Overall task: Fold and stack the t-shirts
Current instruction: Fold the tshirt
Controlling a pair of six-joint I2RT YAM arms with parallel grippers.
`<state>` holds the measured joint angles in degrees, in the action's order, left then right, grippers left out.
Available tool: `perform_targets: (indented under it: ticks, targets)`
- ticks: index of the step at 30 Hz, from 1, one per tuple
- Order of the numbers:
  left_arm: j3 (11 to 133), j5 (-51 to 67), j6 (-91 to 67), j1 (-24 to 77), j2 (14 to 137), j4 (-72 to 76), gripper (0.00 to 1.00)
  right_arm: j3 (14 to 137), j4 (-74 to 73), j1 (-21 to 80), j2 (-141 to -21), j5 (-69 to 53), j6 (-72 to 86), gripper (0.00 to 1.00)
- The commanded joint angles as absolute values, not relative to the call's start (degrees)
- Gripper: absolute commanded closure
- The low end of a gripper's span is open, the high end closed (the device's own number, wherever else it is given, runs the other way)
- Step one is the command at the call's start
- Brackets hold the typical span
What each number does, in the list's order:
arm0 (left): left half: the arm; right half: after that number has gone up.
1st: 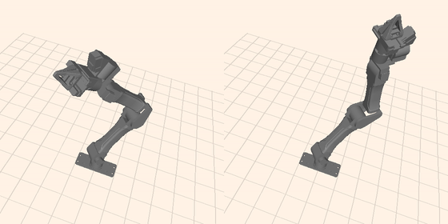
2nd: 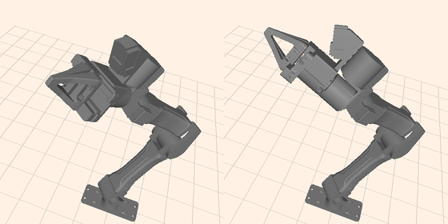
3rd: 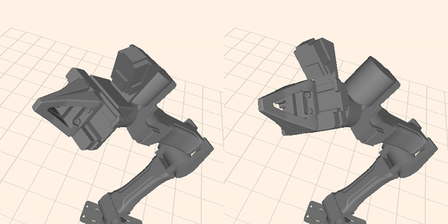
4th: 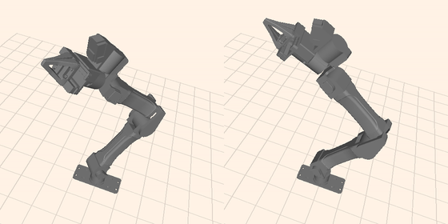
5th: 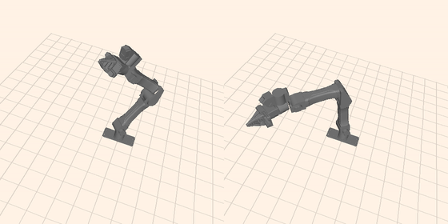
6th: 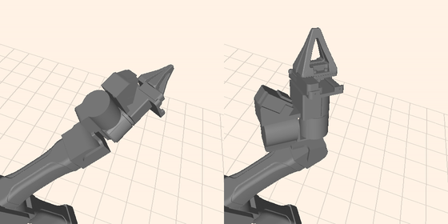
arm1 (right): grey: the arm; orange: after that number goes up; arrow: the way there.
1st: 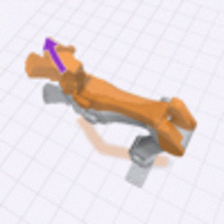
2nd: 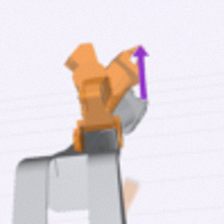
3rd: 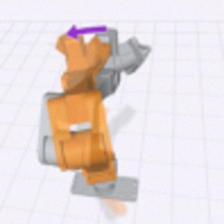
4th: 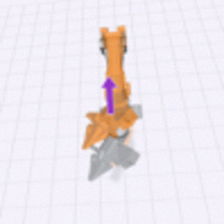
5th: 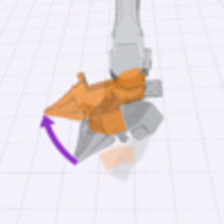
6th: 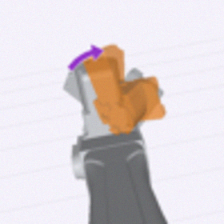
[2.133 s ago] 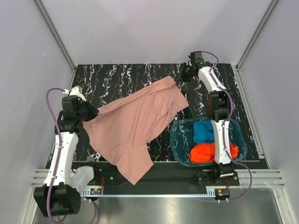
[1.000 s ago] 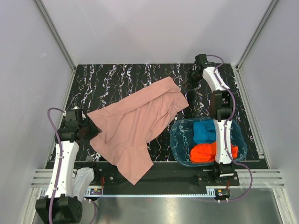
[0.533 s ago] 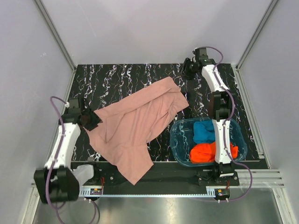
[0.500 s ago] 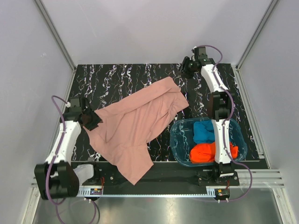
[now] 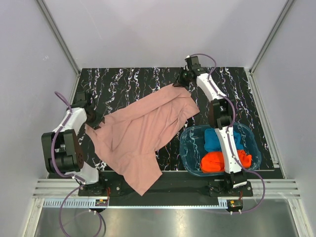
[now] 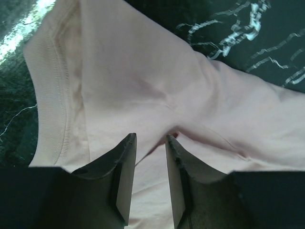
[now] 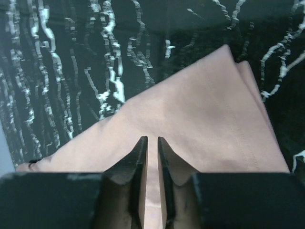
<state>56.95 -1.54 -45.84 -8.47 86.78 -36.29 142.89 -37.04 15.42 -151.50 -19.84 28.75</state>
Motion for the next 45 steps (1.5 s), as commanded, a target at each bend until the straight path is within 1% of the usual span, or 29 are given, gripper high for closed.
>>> perform_targets:
  ticks: [1,5,9,13,16,20,21,26,29,30,32,33,34,35,36,38,40,43,45]
  targets:
    - [56.87,-3.34,-49.91,-9.84,88.15,-34.71,0.63,142.39,-34.19,14.85,-151.17,-16.18,29.62,0.83]
    - [58.53,-4.48,-52.12,-11.07,93.59,-37.87,0.62,142.73,-34.19,14.85,-152.75,-14.85,31.37,0.84]
    - [60.99,-4.48,-51.77,-12.74,98.34,-37.01,0.62,143.17,-32.0,14.85,-155.12,-15.03,34.36,0.83]
    - [66.17,-4.13,-50.98,-13.97,105.53,-37.09,0.62,147.03,-30.15,14.77,-158.9,-15.73,39.1,0.82]
    - [71.44,-2.99,-50.63,-15.2,110.03,-38.14,0.62,148.62,-28.13,14.5,-161.45,-16.08,43.57,0.83]
    - [79.26,-2.11,-48.08,-16.17,116.35,-38.06,0.62,148.1,-20.24,13.89,-162.42,-14.6,49.73,0.82]
    - [82.93,-2.11,-47.82,-16.61,117.32,-38.84,0.62,148.7,-18.65,13.8,-163.2,-14.24,52.53,0.82]
    - [94.02,-2.29,-44.74,-18.19,124.08,-39.2,0.61,156.87,-11.45,12.83,-169.88,-13.36,62.39,0.83]
    - [101.15,-0.27,-41.41,-19.16,126.56,-39.64,0.6,158.29,-9.41,12.57,-169.99,-15.11,66.35,0.82]
    - [103.34,1.22,-38.87,-19.25,126.91,-39.38,0.58,158.2,-9.75,12.48,-169.28,-15.99,64.97,0.81]
    - [103.27,3.95,-36.57,-18.9,125.95,-37.46,0.56,157.24,-13.08,12.13,-166.74,-18.01,61.8,0.73]
    - [102.31,4.48,-35.43,-18.64,123.69,-36.92,0.51,154.8,-14.23,12.04,-162.99,-18.63,57.78,0.7]
    - [99.61,5.27,-35.07,-18.55,122.36,-36.22,0.49,153.64,-15.72,11.78,-160.95,-19.24,55.57,0.67]
    - [97.75,6.06,-34.72,-18.2,120.86,-34.64,0.48,152.85,-20.52,11.17,-157.19,-19.86,53.37,0.62]
    - [96.08,6.67,-34.28,-18.02,119.46,-34.11,0.48,152.15,-23.52,10.9,-155.41,-19.6,48.56,0.6]
    - [91.6,7.12,-33.32,-17.32,115.06,-32.97,0.47,151.7,-31.61,10.37,-150.24,-17.76,44.23,0.56]
    - [89.57,6.6,-31.03,-16.79,111.56,-33.66,0.48,151.17,-35.66,10.02,-147.23,-16.18,39.57,0.49]
    - [87.19,5.98,-28.92,-15.65,107.6,-36.12,0.48,152.14,-46.46,9.93,-143.1,-13.19,34.47,0.37]
    - [86.57,5.19,-27.43,-13.89,105.83,-37.7,0.48,149.87,-48.68,9.93,-139.93,-12.92,31.21,0.36]
